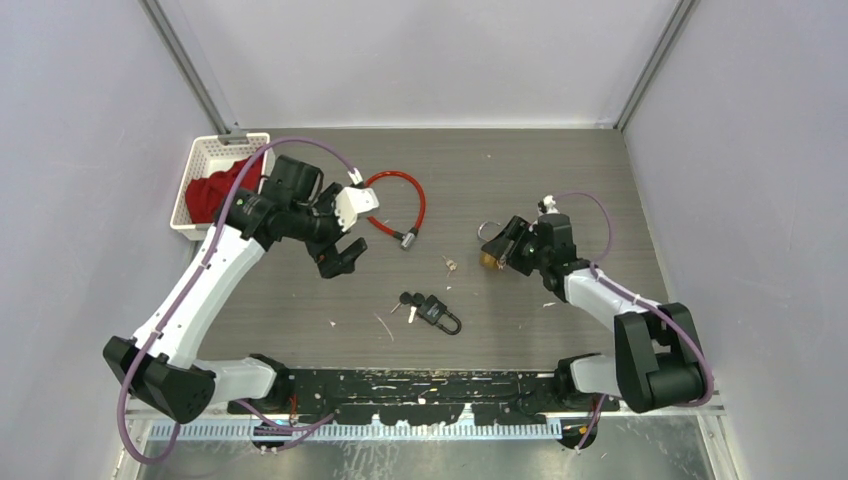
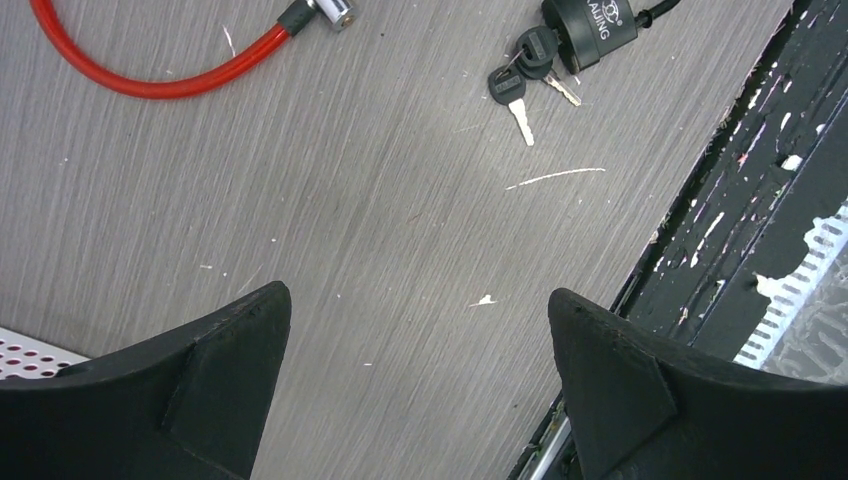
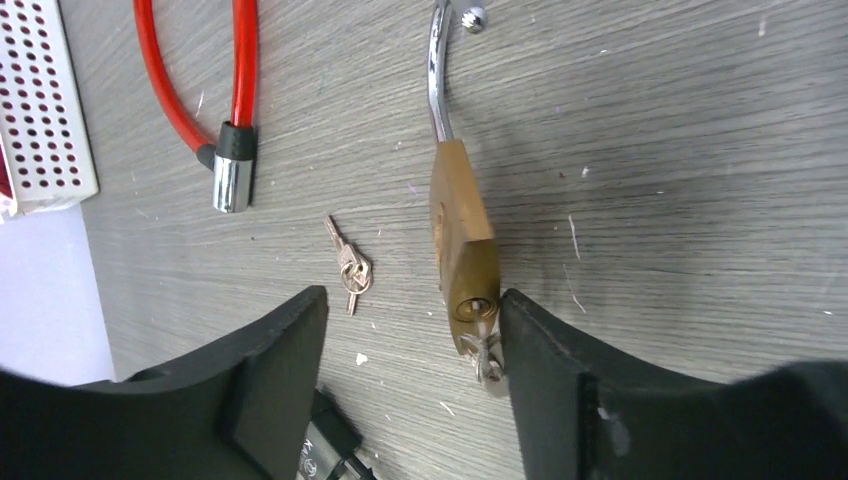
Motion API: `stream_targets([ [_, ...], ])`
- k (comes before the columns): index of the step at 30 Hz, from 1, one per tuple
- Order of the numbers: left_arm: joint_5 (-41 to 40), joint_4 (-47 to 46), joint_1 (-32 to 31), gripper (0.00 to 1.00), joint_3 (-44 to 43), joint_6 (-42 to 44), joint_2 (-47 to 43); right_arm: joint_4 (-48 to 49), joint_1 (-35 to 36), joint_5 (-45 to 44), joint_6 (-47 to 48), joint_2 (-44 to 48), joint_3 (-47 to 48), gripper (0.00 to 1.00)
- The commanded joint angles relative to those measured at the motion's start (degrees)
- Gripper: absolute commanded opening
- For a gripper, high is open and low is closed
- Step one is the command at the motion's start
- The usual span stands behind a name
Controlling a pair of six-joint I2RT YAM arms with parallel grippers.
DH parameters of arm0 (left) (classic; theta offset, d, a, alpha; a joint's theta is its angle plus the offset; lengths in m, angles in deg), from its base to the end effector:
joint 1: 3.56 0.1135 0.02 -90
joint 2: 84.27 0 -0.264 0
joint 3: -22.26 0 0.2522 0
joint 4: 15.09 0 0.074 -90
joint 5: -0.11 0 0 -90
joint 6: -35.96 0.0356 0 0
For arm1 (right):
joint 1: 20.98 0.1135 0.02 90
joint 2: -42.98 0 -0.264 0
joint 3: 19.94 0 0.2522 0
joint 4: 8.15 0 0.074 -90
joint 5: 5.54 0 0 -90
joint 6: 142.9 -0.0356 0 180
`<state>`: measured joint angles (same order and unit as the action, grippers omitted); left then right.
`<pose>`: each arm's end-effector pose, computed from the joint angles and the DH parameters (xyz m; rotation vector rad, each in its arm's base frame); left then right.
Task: Unlock with the key
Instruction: Place the lock at the center of the board.
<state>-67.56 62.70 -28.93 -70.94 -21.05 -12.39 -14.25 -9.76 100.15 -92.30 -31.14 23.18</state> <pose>0.2037 -0.1116 0.3670 1.3488 2.1104 -0.4423 0.2436 0.0581 0.1722 0.4072 2.2703 0.7760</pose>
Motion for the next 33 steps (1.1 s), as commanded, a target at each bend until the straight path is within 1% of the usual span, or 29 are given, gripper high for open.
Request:
stream_targets([
  [1,0.86,-0.67,1.04,0.99,0.67,-1.13,-1.23,-0.48,-0.44,-2.82,0.48,4.61,2.12,0.72],
  [4,0.88,-2.68,3.01,0.99,1.35,-2.28,-2.00,-5.81,-0.44,-8.60,3.20,7.88,4.28,0.90],
  [5,0.77,-3.47,3.82,0.99,1.51,-2.59,-2.50,-7.65,-0.47,-10.61,4.32,8.75,5.47,0.94],
  [8,-1.04,-6.96,6.29,0.99,1.82,-4.68,-3.42,-11.06,-0.41,-14.84,6.76,10.12,8.83,0.95],
  [10,-2.06,-8.38,7.69,0.99,1.81,-5.47,-3.58,-11.81,0.02,-16.02,8.62,10.08,10.63,0.96],
  [11,-2.62,-8.98,8.46,1.00,1.92,-6.10,-3.50,-12.03,1.19,-17.32,9.51,9.74,12.00,1.00],
  [12,-3.09,-9.68,9.19,0.99,2.17,-6.52,-3.41,-12.14,2.61,-18.49,10.50,9.43,13.10,1.00],
  [16,-4.27,-13.84,13.09,0.99,3.92,-7.51,-2.87,-12.02,9.07,-21.87,14.17,5.52,18.56,1.00],
  [20,-0.97,-16.32,18.88,0.99,5.01,-8.43,-2.28,-14.34,14.93,-23.85,17.19,-2.80,26.02,1.00],
  [21,-0.71,-16.54,19.80,0.99,5.35,-8.84,-2.15,-14.10,16.36,-23.82,17.70,-5.01,27.30,0.99],
  [24,0.75,-18.53,21.99,0.99,7.26,-9.54,-1.73,-13.54,20.53,-24.39,17.96,-12.17,30.51,0.85],
  [25,0.39,-18.74,22.20,0.99,7.90,-9.74,-1.54,-13.31,21.46,-24.48,17.88,-14.05,31.41,0.83],
  [27,0.23,-17.76,22.29,0.99,8.69,-9.36,-0.89,-12.11,23.32,-24.09,17.86,-17.97,33.19,0.80],
  [29,0.35,-16.36,22.29,0.99,8.92,-8.41,-0.25,-12.60,25.31,-24.63,18.52,-22.70,37.57,0.77],
  [33,0.82,-13.86,22.29,1.00,9.63,-7.17,-0.10,-18.44,26.01,-25.08,17.22,-32.80,48.26,0.73],
])
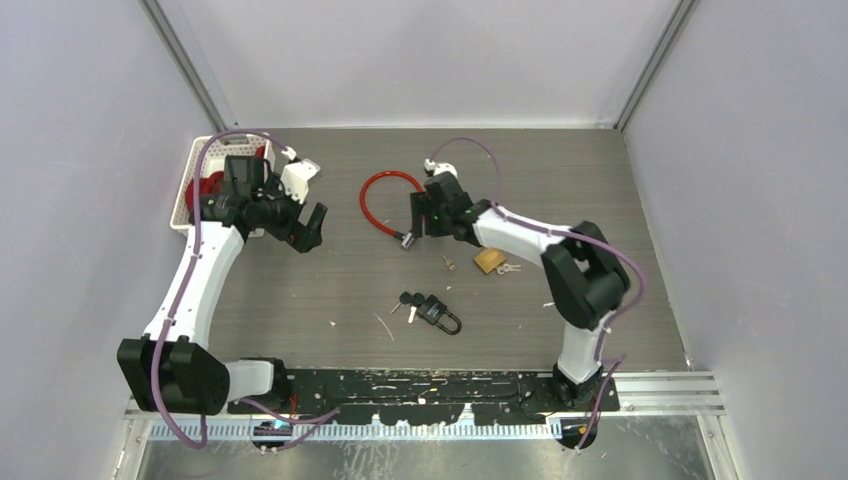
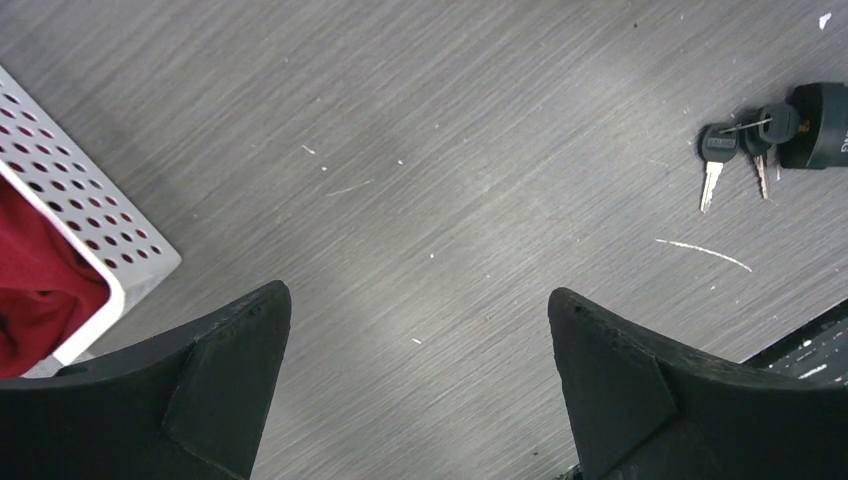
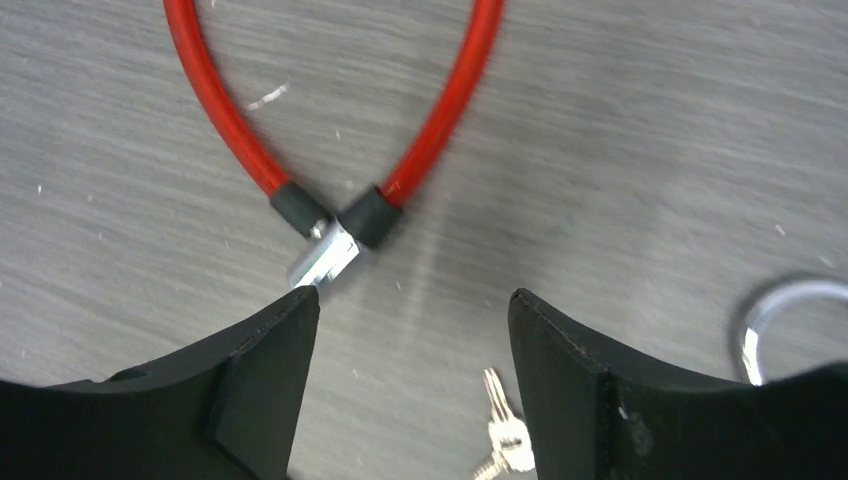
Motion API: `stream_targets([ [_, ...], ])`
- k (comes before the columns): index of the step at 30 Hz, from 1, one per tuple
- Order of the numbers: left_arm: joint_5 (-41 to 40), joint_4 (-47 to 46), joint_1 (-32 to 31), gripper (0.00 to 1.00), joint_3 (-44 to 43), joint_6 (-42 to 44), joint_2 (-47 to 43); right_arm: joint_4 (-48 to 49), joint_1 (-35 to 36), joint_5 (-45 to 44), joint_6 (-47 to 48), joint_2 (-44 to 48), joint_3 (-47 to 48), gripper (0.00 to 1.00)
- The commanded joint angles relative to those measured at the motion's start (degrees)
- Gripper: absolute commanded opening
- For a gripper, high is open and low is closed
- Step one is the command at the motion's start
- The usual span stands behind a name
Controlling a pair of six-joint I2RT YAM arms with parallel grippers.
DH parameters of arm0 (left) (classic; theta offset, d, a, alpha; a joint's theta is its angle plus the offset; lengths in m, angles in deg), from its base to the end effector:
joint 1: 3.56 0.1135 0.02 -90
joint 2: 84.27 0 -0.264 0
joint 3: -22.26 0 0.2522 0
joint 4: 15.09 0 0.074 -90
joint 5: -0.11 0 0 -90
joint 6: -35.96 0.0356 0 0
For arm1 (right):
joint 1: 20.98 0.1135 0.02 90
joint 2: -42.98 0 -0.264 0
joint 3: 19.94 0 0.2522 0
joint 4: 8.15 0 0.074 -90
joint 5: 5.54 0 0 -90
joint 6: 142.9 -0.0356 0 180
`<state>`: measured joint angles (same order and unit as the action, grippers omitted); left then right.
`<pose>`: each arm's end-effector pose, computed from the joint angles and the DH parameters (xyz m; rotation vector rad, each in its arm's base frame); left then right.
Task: Unlock with the key
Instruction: Place the lock at the center of the board, then move the lock to the center of the board.
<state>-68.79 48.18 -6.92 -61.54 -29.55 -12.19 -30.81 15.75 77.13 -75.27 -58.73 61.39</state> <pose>0.2512 -0.0276 0.3320 0.7302 2.2963 -0.2865 0.3152 0.2295 0.2096 -0.2282 2.3328 0.3714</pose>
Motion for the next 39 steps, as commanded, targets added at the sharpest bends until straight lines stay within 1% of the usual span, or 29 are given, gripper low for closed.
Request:
stream_targets([
  [1,2.18,1.00,0.28,0.99,0.59,1.65,-0.50,-2.69,0.54,-1.96,0.07,-7.37,12.40,0.72],
  [5,2.88,1.60,0.30,1.00,1.58,2.37,-1.28,-3.83,1.21,-1.55,0.42,-13.22,18.75,0.69],
  [9,2.89,3.04,0.28,1.00,1.39,3.69,-1.82,-9.32,1.84,-4.38,2.31,-19.03,25.20,0.63],
  [12,3.00,3.82,0.28,1.00,1.17,4.39,-2.55,-9.89,2.07,-6.58,2.95,-20.39,25.53,0.59],
  [16,3.24,4.11,0.25,1.00,1.37,4.60,-3.45,-12.32,2.20,-5.98,2.36,-22.43,27.03,0.53],
  [18,3.48,4.77,0.29,1.00,1.19,4.98,-3.68,-12.41,2.15,-5.76,2.06,-23.04,27.17,0.48],
  [19,3.49,5.26,0.29,1.00,1.09,5.23,-3.81,-12.14,2.26,-3.61,2.18,-23.15,27.11,0.43],
  [22,3.29,5.84,0.30,1.00,1.17,5.98,-4.41,-10.21,2.82,0.31,3.77,-22.99,26.43,0.24],
  [23,3.25,5.97,0.30,1.00,1.26,6.18,-4.59,-9.20,3.10,2.42,4.91,-22.74,26.08,0.21],
  [26,3.24,6.21,0.29,1.00,1.66,6.50,-5.06,-8.72,4.61,6.55,9.66,-22.11,25.88,0.17],
  [29,3.33,6.22,0.28,1.00,1.82,6.54,-5.23,-8.63,6.14,8.57,14.11,-20.99,24.75,0.16],
  [31,3.48,6.12,0.23,1.00,1.66,6.37,-5.02,-9.14,6.98,8.74,14.82,-20.63,24.53,0.20],
  [32,3.69,6.06,0.28,1.00,1.57,6.10,-4.89,-9.34,7.19,9.15,14.91,-20.44,24.60,0.26],
  [35,4.35,6.02,0.28,1.00,1.01,5.06,-4.34,-9.13,8.10,9.04,14.93,-18.77,24.36,0.48],
  [37,4.38,6.25,0.28,0.99,0.55,4.49,-4.14,-8.74,8.14,7.69,14.00,-15.99,23.30,0.64],
  [38,4.42,6.53,0.30,0.99,0.38,4.41,-4.13,-8.54,8.11,5.88,13.68,-14.21,22.35,0.72],
  [39,4.24,6.59,0.26,0.99,0.25,4.29,-4.13,-8.50,8.02,3.75,13.22,-12.06,21.35,0.86],
])
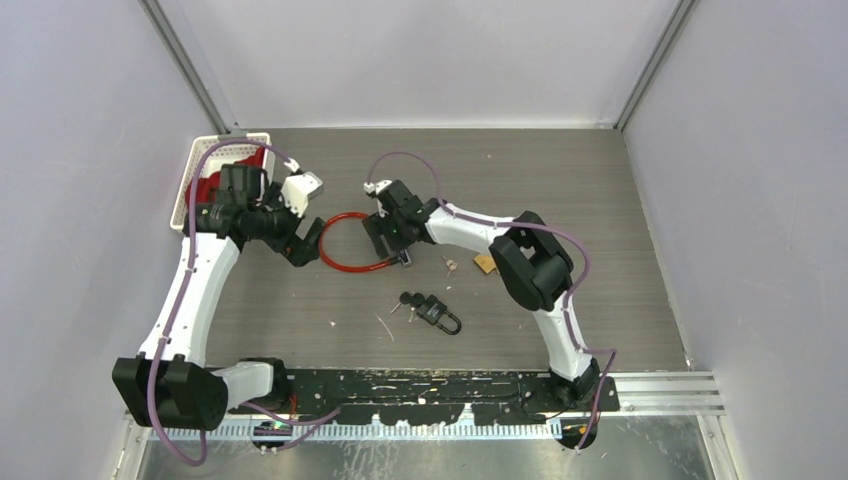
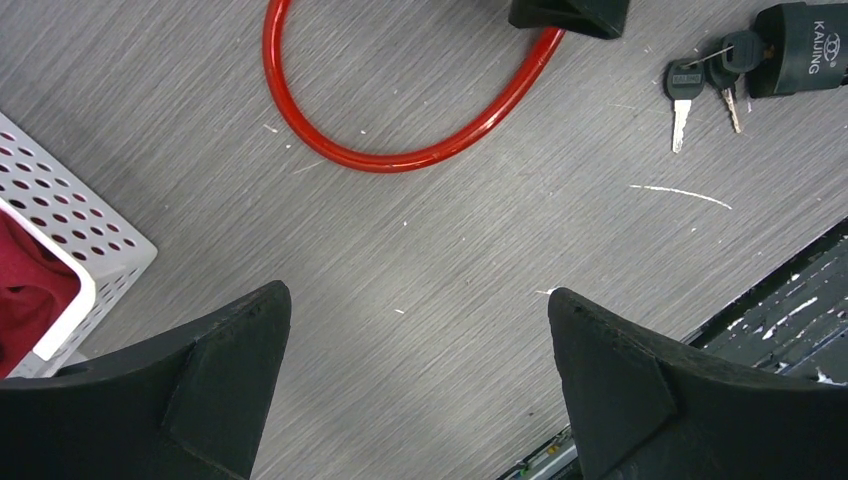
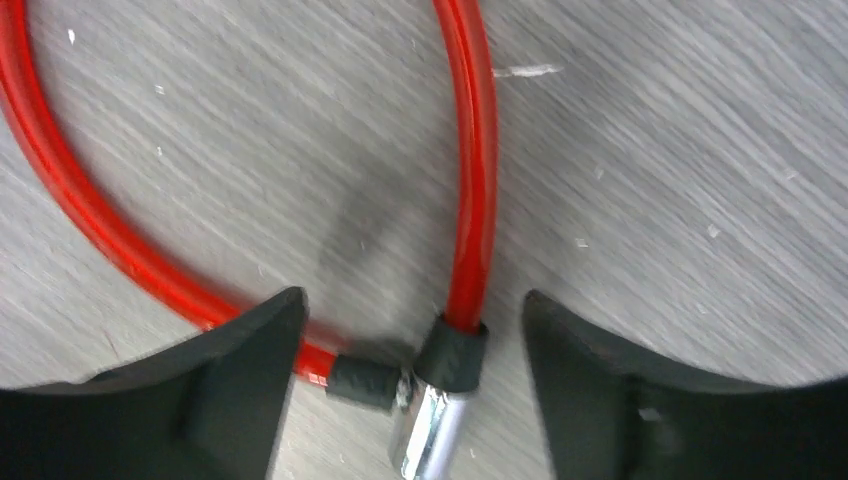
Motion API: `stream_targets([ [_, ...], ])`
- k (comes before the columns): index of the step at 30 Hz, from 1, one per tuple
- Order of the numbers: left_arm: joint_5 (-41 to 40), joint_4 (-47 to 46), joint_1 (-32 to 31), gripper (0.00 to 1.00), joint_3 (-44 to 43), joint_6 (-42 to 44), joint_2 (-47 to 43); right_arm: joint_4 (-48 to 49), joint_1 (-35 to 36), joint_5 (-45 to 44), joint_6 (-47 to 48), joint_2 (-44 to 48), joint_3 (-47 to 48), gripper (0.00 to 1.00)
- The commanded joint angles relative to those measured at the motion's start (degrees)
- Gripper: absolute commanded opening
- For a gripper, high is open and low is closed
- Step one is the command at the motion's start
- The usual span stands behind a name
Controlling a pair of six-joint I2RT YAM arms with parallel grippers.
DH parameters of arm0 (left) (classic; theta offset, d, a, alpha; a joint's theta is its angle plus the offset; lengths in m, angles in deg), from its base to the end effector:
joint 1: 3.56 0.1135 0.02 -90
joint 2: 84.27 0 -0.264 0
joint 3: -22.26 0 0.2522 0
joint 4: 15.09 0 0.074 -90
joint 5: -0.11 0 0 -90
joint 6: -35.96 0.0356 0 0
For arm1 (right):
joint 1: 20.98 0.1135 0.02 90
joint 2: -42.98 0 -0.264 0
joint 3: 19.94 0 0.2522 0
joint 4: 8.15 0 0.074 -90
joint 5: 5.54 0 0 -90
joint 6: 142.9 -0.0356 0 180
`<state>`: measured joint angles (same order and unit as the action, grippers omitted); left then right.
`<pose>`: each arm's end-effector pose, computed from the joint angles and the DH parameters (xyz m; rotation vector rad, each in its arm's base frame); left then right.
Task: Unlock with the key
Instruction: Move the lock to the center of the board, then pick up the key from the center of the board.
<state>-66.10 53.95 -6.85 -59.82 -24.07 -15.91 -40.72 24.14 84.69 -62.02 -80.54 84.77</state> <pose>0.2271 -0.0274 0.3311 0.8535 2.2958 -0.3249 0.3336 0.3352 0.1666 -0.7783 2.3898 0.4059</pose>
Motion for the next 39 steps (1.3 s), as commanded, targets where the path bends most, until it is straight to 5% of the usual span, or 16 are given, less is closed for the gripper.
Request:
stream_targets([
  [1,1.40,0.87,0.22,1.00,-1.64,-1.26,-0.54,1.31,-0.64,-6.13,-0.68,11.89,-3.18,0.98],
  [5,0.87,0.47,0.22,0.99,-1.49,-1.57,-1.38,0.43,-1.72,-19.70,-7.57,21.65,-8.48,1.00],
  [8,0.14,-0.25,0.29,0.99,-1.22,-1.96,-1.56,-2.58,-4.89,-15.52,-8.06,24.60,-11.67,1.00],
  [15,-0.26,-0.48,0.26,0.99,-2.34,-3.83,0.14,-2.40,-6.02,-14.20,-10.57,27.28,-23.81,0.70],
  [26,1.78,1.94,0.21,0.99,-4.23,-4.81,1.52,1.88,-6.99,-8.61,-10.61,24.77,-29.46,0.67],
  [39,2.86,2.24,0.21,0.99,-5.22,-5.20,1.38,2.88,-7.02,-7.70,-11.45,23.59,-31.57,0.51],
])
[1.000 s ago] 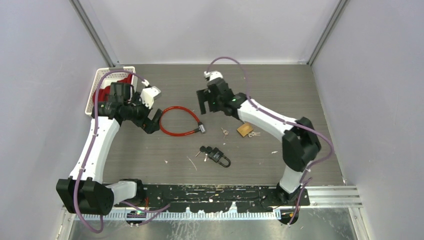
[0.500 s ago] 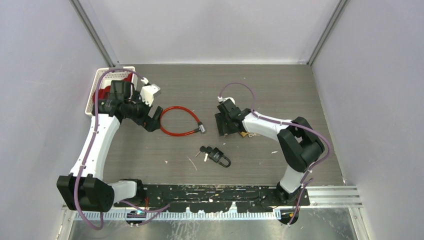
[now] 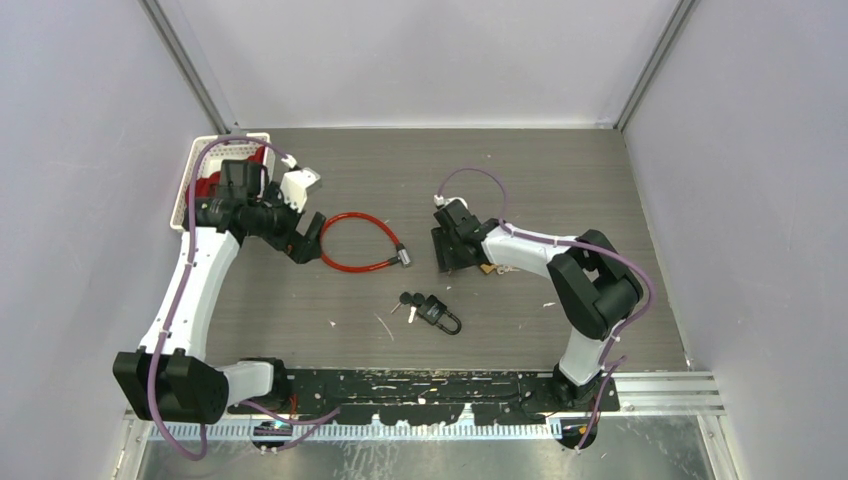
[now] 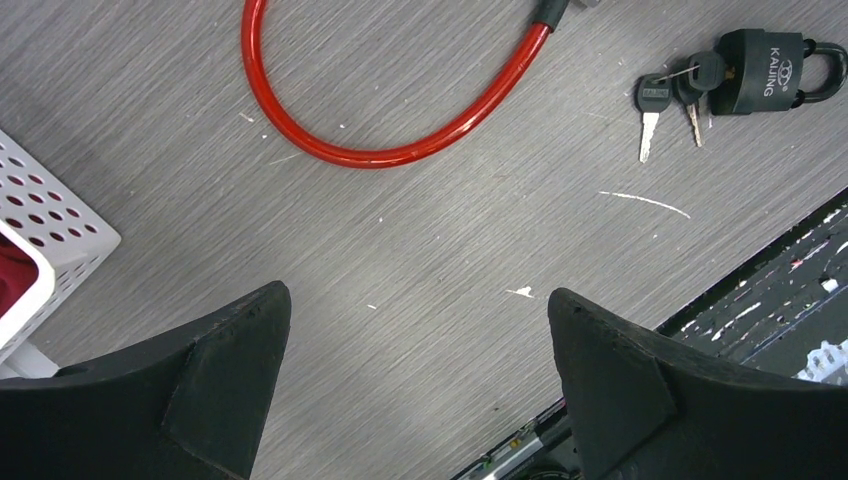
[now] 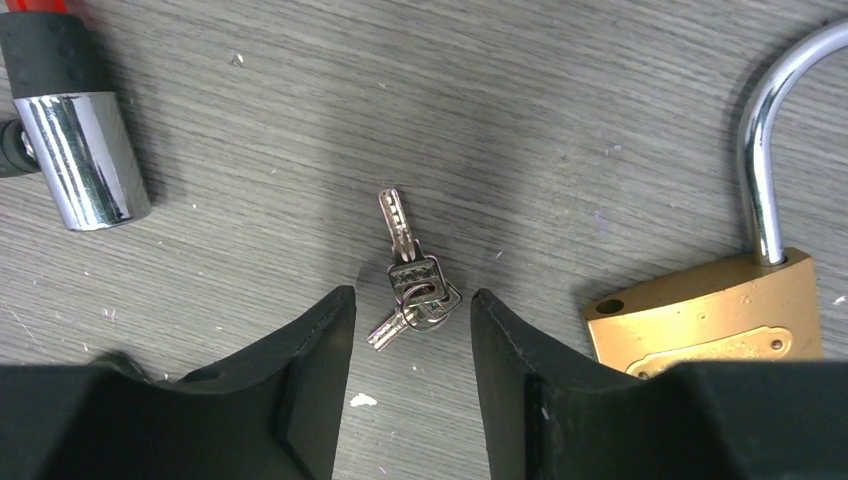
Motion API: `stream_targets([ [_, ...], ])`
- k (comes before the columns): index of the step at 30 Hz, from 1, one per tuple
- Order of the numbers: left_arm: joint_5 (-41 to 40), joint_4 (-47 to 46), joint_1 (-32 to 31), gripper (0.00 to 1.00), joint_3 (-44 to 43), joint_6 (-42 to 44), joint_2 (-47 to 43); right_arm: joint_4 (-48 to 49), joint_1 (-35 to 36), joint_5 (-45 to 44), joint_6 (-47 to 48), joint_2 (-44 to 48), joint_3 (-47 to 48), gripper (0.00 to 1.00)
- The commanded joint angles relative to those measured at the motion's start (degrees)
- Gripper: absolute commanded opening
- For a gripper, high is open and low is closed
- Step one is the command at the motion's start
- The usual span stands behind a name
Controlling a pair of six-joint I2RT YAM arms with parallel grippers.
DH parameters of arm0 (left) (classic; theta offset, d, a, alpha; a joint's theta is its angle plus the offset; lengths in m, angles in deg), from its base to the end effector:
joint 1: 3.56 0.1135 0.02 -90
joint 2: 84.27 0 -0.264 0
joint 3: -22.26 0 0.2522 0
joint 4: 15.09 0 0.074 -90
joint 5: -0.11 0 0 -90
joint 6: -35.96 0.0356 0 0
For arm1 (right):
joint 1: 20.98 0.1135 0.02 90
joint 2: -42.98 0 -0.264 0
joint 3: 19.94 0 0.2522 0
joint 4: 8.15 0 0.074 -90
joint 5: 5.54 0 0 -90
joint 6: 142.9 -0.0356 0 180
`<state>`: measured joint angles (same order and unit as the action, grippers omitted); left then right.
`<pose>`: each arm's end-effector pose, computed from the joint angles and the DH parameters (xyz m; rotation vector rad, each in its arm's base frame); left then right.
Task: Unlock with the key
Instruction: Pick up the key from the center of the board.
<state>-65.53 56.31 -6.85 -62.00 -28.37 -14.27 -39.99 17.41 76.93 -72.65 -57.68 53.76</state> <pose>0.2307 -0.0280 0.3343 0.7716 2.3578 -0.3825 0.2774 0.2138 0.1651 -0.3734 2.5697 0.2029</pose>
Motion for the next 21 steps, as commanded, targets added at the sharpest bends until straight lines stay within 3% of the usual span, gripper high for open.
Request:
stream_targets([
  [1,2.45,-0.05,0.20,0.99,-3.04,-0.95,-0.17,2.30,-0.31,0.06,-0.82,0.65,-0.83,0.49],
  [11,3.64,1.07,0.21,1.00,-3.42,-0.68,-0.10,4.37,-0.50,1.66,-0.21,1.70,-3.06,0.30],
  [21,5.76,2.01,0.19,1.00,-3.91,-0.59,0.35,5.18,-1.22,4.45,0.22,3.31,-2.84,0.03],
])
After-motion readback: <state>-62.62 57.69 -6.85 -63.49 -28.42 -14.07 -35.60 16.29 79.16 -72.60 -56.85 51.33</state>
